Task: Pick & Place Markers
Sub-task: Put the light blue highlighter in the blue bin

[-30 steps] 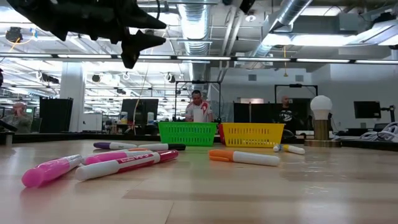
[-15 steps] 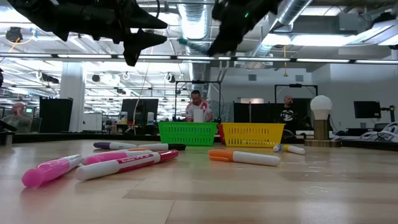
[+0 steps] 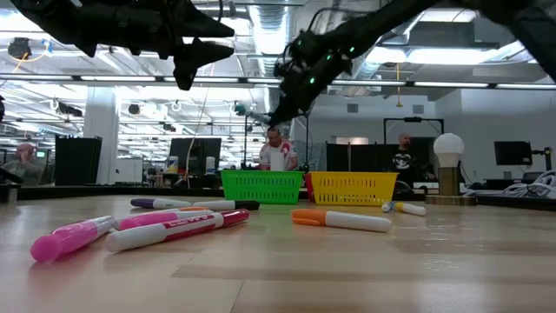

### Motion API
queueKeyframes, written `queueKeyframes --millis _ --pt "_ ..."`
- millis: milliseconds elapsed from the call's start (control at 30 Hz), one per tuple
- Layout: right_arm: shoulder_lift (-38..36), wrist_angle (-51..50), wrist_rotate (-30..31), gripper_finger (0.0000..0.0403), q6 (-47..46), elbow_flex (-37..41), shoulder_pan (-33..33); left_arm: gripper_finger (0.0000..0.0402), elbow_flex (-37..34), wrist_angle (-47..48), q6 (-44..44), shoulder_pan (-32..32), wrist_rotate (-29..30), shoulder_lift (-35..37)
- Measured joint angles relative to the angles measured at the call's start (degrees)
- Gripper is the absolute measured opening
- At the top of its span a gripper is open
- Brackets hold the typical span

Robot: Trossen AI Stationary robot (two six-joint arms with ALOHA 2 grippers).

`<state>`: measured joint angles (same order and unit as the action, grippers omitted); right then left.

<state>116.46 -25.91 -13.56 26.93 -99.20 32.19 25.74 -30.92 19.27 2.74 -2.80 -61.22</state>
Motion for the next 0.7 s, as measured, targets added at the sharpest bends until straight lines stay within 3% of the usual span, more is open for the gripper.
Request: queueKeyframes --millis 333,700 --pt "8.2 -13.7 2.1 0.0072 4.4 -6.1 0.8 0.0150 0.0 -0.1 -0.7 0.0 0.0 0.0" --pt "8.5 -14.7 3.4 0.0072 12.7 -6.3 -0.7 0.0150 0.0 -0.1 -0.9 0.0 0.2 0.0"
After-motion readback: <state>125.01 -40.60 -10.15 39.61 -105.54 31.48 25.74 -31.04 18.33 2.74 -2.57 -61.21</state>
